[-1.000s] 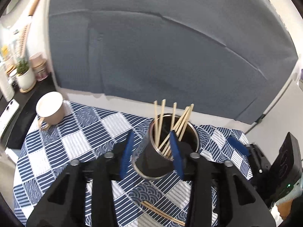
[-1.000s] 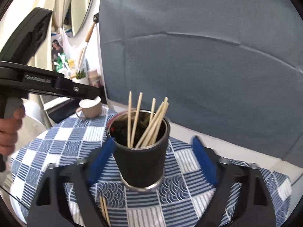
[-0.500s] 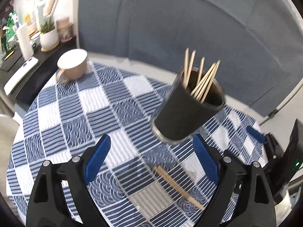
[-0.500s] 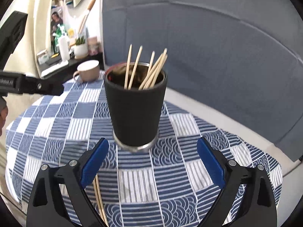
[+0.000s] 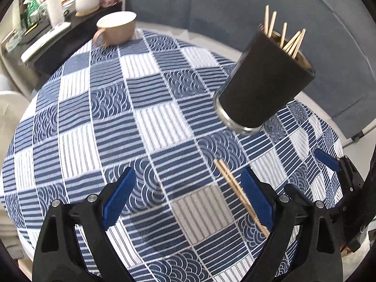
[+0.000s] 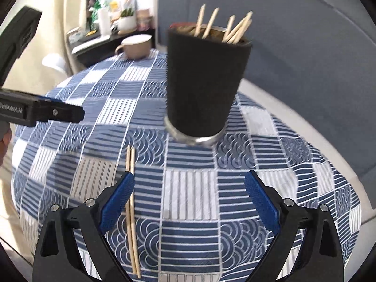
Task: Organize utensils
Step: 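Move both open tools down to the last sticks on the cloth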
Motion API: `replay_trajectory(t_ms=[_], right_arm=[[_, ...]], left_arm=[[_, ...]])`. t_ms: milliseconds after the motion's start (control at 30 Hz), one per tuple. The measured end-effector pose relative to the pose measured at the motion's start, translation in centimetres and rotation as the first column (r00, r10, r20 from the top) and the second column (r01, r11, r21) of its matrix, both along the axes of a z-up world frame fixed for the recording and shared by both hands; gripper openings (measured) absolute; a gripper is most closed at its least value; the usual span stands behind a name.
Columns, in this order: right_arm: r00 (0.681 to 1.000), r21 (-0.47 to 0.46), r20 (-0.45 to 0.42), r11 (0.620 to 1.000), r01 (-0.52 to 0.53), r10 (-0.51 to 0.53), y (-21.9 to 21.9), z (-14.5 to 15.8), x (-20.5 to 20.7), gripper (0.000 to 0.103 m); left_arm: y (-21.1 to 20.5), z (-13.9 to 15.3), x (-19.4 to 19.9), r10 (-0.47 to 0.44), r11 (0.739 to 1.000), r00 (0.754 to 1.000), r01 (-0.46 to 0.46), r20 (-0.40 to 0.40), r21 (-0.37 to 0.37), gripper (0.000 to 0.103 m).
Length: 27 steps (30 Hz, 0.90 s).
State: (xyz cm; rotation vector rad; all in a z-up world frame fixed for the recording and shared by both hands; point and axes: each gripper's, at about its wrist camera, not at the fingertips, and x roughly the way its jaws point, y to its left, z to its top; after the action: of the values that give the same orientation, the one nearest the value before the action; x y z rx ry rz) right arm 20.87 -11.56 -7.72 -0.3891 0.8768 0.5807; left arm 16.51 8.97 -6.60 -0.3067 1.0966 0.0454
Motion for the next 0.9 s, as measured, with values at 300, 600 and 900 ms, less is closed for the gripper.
replay_trajectory(t_ms=[300, 600, 900], right_arm=[[0.995, -0.046, -0.072, 0.996, -0.072, 0.069, 0.6, -3.6, -1.0, 0.09], [0.989, -0.079, -0.094, 0.99, -0.118, 0.111, 0.1, -5.9, -1.6, 0.09], [0.983, -0.074, -0.087, 0.983, -0.167, 0.161, 0.3, -6.2, -2.3, 0.091]], left_arm=[[-0.1, -3.3, -2.3, 0.066, 0.997, 0.995, -0.069, -0.077, -0.03, 0.09], [-2.1, -6.0, -3.2, 0.087, 0.994, 0.987, -0.094, -0.138, -0.047, 0.09], [-4.1, -7.0, -2.6, 0.099, 0.993, 0.982, -0.107, -0.158, -0.041, 0.09]])
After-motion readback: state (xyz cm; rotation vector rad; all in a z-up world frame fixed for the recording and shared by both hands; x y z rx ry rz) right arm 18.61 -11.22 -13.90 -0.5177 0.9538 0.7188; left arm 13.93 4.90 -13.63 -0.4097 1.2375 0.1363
